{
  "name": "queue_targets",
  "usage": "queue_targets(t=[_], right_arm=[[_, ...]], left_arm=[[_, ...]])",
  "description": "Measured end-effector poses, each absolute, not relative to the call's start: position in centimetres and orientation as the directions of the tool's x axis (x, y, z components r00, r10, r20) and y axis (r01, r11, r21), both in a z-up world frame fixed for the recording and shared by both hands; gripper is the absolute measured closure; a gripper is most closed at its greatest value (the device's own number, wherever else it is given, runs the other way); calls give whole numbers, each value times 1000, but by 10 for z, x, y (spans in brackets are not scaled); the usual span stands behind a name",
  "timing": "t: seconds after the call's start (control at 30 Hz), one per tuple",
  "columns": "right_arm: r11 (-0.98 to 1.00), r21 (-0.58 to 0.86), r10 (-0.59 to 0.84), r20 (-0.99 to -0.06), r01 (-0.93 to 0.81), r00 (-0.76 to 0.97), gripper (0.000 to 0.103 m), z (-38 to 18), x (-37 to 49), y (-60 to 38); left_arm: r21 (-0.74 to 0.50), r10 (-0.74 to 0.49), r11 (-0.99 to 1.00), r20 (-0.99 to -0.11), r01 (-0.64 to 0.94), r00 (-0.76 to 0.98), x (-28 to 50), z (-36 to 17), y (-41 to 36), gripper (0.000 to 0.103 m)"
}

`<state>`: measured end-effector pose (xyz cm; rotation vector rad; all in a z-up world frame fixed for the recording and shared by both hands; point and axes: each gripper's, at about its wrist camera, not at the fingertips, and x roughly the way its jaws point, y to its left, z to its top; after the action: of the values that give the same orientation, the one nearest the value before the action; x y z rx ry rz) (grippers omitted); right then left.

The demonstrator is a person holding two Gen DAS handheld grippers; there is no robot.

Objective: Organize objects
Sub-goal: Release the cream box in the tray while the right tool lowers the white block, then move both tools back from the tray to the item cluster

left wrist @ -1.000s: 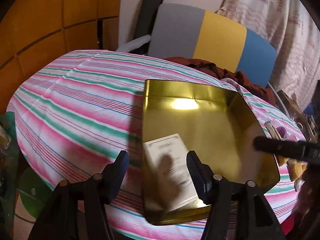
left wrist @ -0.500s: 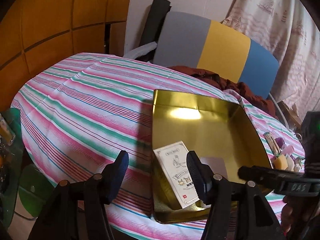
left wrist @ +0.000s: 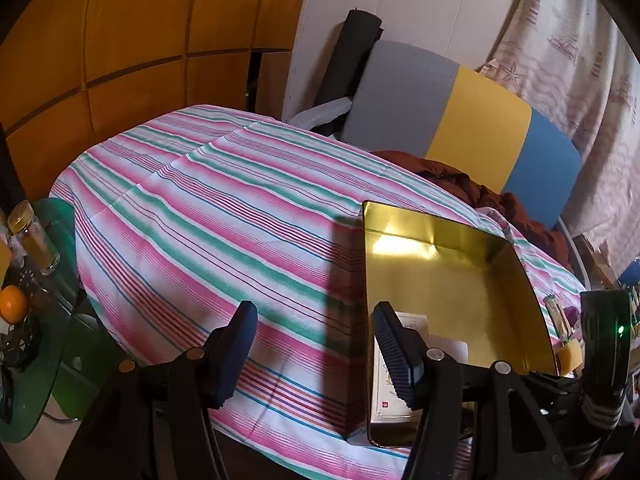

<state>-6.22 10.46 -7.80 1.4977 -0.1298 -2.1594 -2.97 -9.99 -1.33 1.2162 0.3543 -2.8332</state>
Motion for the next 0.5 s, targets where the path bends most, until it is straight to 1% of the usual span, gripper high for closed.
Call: queue_targets(t=[0.2, 0.37, 0.5], right_arm=[[-911, 310, -399, -826, 272, -398, 19, -54, -49, 149], [-946, 228, -319, -783, 230, -535, 15, -27, -35, 172], [-964, 176, -263, -746, 200, -612, 13, -11, -25, 193]], left_arm=[[-186, 86, -980, -713, 70, -696, -28, -11, -82, 42], [-141, 110, -990, -705, -13, -701, -25, -5, -54, 42], [-105, 138, -990, -701, -91, -699, -21, -1, -27, 42]])
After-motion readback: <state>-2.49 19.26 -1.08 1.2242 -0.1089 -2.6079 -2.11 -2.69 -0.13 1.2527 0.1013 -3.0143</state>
